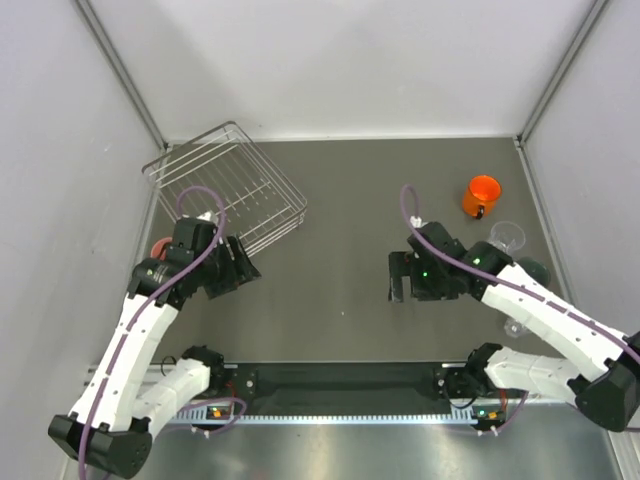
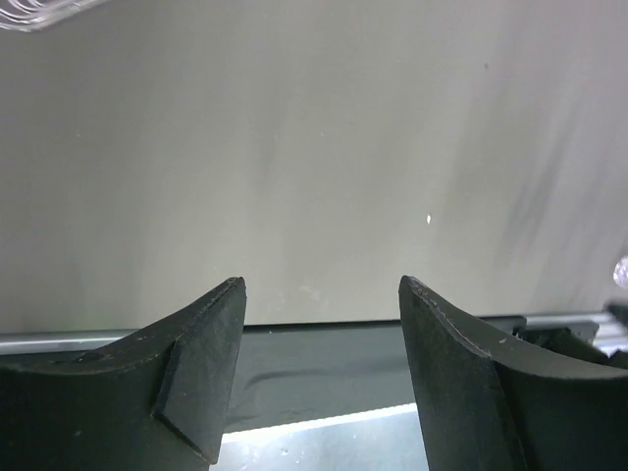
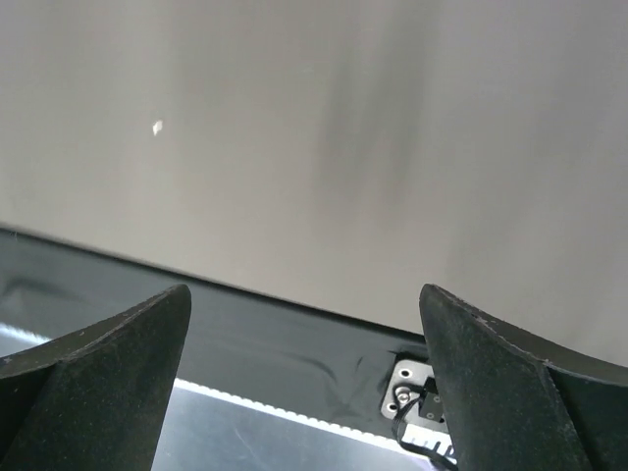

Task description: Load the cups into the dish rack

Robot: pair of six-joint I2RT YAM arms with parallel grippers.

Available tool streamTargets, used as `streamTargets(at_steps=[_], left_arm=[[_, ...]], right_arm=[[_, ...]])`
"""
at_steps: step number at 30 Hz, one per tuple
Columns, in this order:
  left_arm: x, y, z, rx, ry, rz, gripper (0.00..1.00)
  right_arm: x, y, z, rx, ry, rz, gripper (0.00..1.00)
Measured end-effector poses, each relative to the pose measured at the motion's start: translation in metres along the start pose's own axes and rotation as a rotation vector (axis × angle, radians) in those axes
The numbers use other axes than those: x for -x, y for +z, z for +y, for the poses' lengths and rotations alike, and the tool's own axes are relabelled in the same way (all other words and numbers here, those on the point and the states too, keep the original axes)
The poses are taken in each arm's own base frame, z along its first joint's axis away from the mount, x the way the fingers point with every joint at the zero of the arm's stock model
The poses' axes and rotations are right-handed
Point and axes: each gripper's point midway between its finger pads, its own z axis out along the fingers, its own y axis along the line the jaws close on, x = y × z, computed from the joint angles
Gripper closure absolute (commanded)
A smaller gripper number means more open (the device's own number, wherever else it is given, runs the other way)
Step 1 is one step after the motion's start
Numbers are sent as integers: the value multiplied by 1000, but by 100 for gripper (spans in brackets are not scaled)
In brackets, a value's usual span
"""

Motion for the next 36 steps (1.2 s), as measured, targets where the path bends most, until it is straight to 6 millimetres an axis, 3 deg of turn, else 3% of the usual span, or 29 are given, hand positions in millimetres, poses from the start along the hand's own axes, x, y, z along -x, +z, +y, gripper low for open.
streamTargets(at_steps=[7,12,17,21,25,28,36], left_arm=[[-9,-3,-3,-36,53,40,31],[-8,1,-8,-35,80,80,31],[-9,5,-20,-56,108,111,32],[-10,9,-28,-67,133,125,32],[-5,8,-38,-89,148,116,31],[2,5,-46,-108,160,98,31],[7,1,-51,-132,180,77,31]], right_arm=[[24,-2,-15,10,132,-19,0],[66,-3,-31,-15,231,-45,0],[110,-8,-72,-67,373,-102,3],[143,-18,-127,-134,538,-188,10],[160,-20,-173,-201,657,-253,13],[168,-15,-188,-226,690,-266,15],[212,15,-231,-305,681,-303,16]])
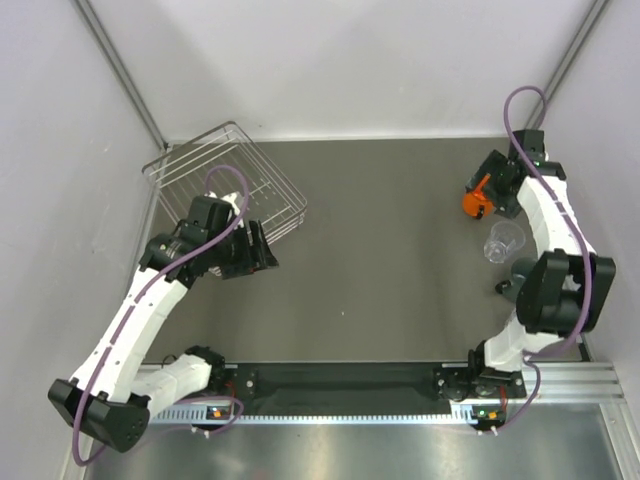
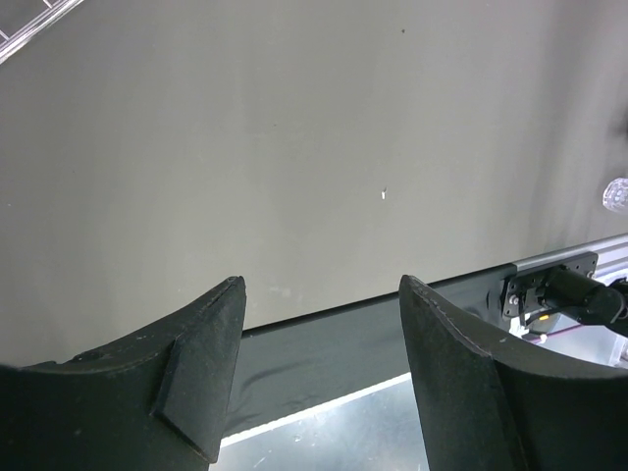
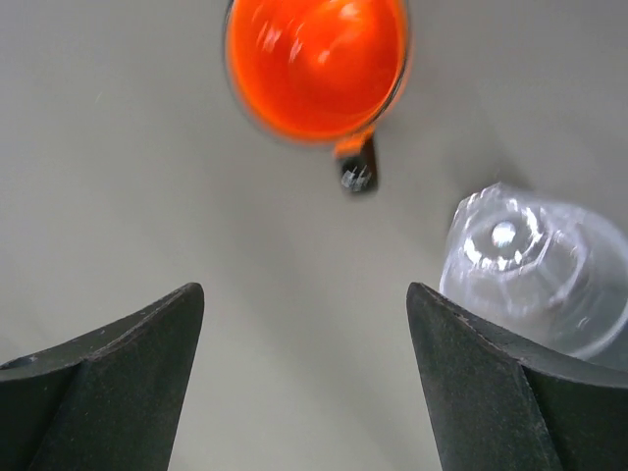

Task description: Load the cups into the dish rack

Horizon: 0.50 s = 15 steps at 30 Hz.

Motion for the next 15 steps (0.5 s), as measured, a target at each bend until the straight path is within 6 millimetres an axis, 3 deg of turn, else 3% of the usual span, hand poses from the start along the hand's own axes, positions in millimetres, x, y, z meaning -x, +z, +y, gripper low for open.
streamTargets(at_steps=[8,15], left_arm=[[3,-4,-3,-19,12,-24,31],[4,-2,-4,-27,18,-27,31]], right_arm=[[34,63,-17,-90,65,6,18],[41,92,-26,-138,56,25,24]])
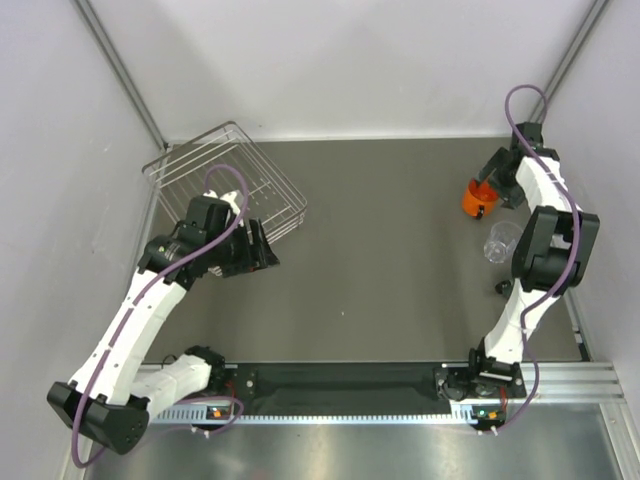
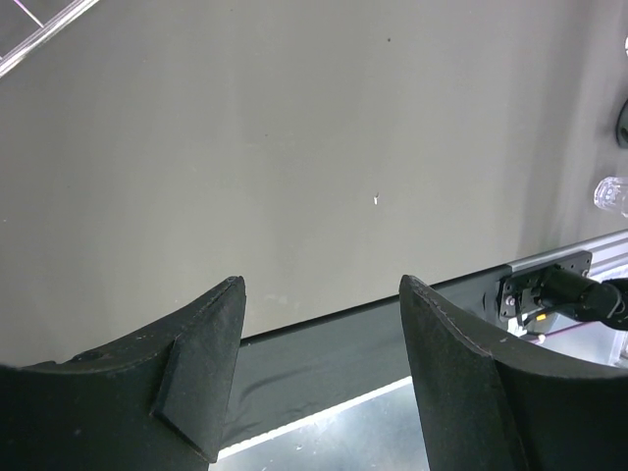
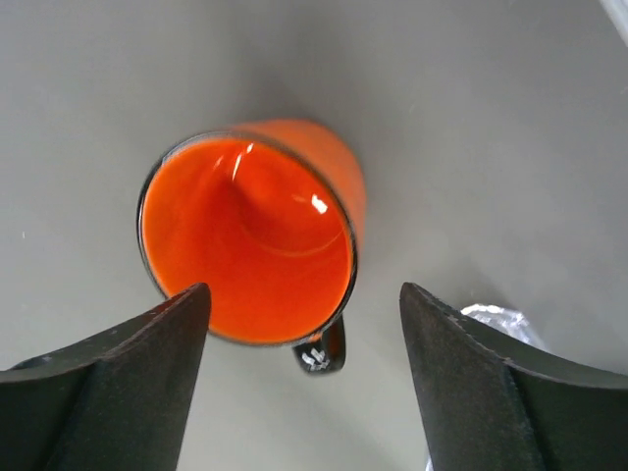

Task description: Load the cups into the dish rack

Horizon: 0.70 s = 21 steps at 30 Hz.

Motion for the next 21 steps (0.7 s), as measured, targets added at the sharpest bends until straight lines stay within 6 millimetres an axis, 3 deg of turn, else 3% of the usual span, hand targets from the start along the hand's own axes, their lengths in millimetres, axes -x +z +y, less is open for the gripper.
streamTargets(at_steps=[9,16,21], left_arm=[[-5,6,0,-6,-6,37,31],[-6,10,-3,-20,-9,59,31],[-6,9,-7,-36,-9,63,31]], right_arm=[[34,4,-6,-8,1,-56,32],[24,25,-7,-7,-19,-10,39],[14,38,-5,7,-30,32,50]])
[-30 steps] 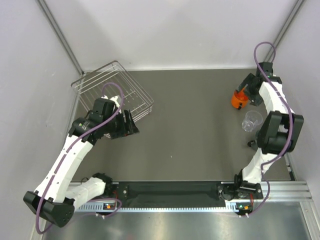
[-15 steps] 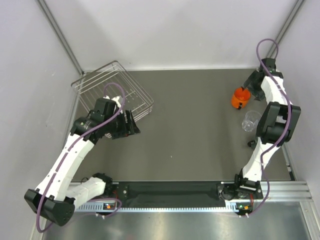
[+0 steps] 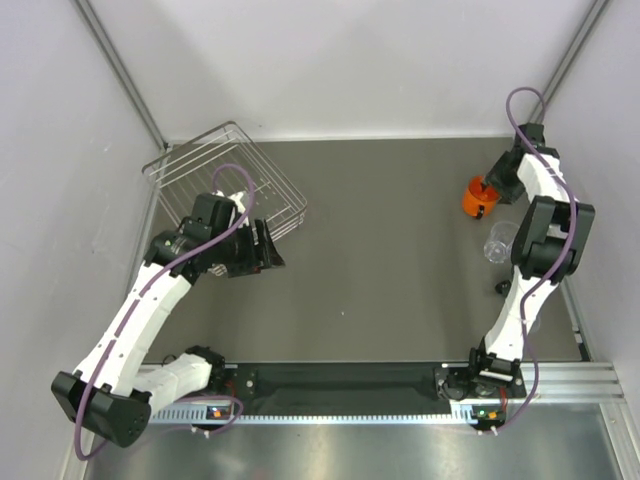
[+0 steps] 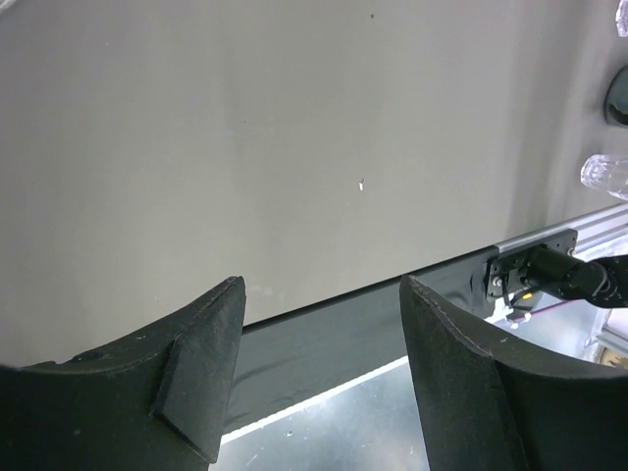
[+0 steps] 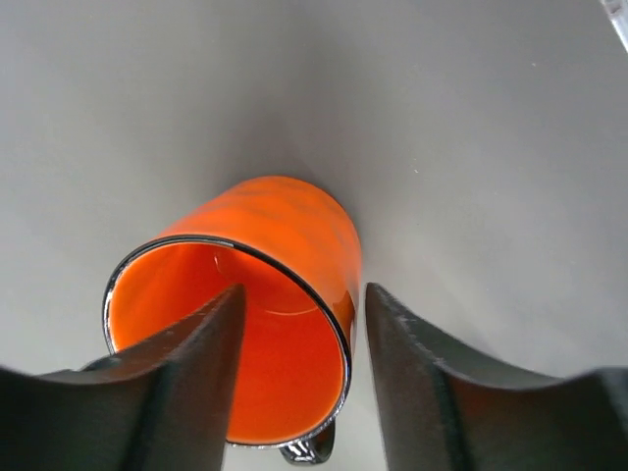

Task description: Load the cups into the dish rack

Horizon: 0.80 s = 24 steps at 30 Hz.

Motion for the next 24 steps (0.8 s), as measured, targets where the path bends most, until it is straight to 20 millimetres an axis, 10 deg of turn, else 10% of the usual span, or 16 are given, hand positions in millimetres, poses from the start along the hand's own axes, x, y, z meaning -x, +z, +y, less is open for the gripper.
streamTargets(at_steps=[13,24], left_arm=[[-1,2,-14,-68,-15,36,32],[7,7,-39,-182,-79,36,31]], right_arm=[[-6,9,14,70,42,39,100],[-37,-27,60,218,149,119,100]])
